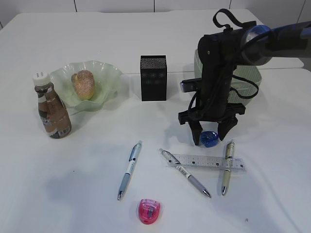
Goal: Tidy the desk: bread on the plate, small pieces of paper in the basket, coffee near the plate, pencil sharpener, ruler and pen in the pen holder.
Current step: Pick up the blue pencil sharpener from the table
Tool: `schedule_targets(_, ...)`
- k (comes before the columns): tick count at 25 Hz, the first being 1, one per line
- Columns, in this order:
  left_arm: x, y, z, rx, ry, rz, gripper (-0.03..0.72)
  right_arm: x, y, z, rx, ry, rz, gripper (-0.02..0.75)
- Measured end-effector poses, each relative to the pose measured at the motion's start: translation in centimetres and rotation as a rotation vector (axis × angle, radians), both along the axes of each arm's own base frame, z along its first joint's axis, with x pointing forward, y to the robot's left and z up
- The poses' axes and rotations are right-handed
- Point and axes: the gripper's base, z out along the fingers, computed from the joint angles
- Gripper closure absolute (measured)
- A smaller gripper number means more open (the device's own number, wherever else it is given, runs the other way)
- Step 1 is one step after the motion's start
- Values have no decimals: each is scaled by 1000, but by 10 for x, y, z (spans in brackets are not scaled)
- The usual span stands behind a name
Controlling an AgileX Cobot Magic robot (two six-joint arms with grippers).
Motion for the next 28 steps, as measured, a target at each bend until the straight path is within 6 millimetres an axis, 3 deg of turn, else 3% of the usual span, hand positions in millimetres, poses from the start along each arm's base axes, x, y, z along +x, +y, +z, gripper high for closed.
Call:
schedule_targets(16, 2, 1, 1, 5, -21, 3, 226, -1, -1, -5, -20, 22, 8, 188)
schedule_targets(22, 2, 1, 1, 7, -22, 4, 226, -1, -2, -5, -22, 21, 12, 335)
schedule_targets(28, 2, 1, 1, 9, -22, 4, 226, 0, -2, -5, -23, 21, 15, 353)
